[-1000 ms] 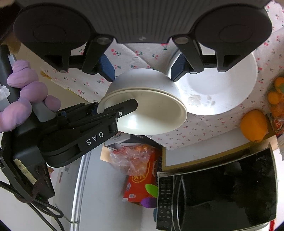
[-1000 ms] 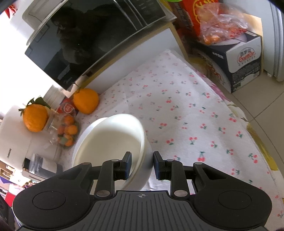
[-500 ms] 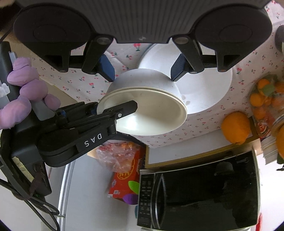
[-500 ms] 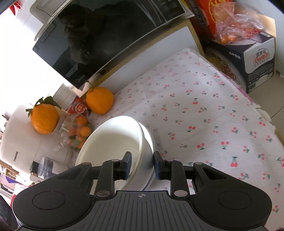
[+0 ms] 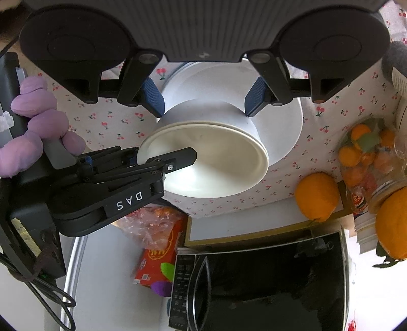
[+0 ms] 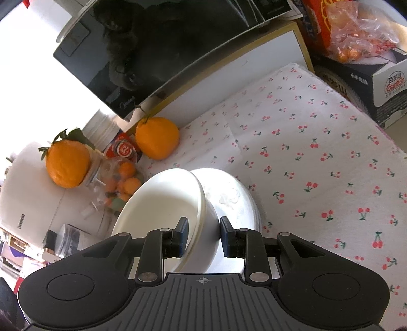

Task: Organize plates and bowls
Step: 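Lift the nested bowls with both grippers and lower them onto the plate stack, then open both grippers and pull them back from the bowls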

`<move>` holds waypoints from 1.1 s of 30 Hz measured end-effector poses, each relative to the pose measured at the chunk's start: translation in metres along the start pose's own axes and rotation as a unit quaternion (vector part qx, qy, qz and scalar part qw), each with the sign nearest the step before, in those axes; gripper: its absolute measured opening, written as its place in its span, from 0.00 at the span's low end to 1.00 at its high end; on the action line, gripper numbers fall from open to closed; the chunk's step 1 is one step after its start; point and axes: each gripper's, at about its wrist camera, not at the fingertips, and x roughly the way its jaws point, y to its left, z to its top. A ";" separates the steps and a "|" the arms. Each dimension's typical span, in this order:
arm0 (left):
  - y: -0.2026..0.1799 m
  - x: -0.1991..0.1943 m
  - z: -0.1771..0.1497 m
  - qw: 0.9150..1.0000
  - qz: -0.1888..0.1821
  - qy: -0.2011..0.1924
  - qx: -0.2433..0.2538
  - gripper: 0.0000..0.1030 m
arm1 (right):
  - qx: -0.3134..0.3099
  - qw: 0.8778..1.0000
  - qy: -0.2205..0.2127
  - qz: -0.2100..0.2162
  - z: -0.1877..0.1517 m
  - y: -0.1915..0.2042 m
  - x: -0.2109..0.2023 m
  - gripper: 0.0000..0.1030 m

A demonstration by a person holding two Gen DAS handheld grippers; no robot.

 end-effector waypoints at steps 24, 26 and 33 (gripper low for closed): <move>0.018 0.023 -0.011 0.999 0.023 0.027 0.000 0.69 | -0.002 1.000 0.005 0.001 -0.010 0.003 0.039 0.27; 0.017 0.022 -0.011 0.999 0.025 0.024 0.004 0.74 | 0.002 1.000 0.003 0.001 -0.010 0.003 0.039 0.28; 0.017 0.017 -0.009 1.000 0.016 0.026 0.003 0.94 | 0.006 1.000 -0.006 0.008 -0.008 0.000 0.030 0.60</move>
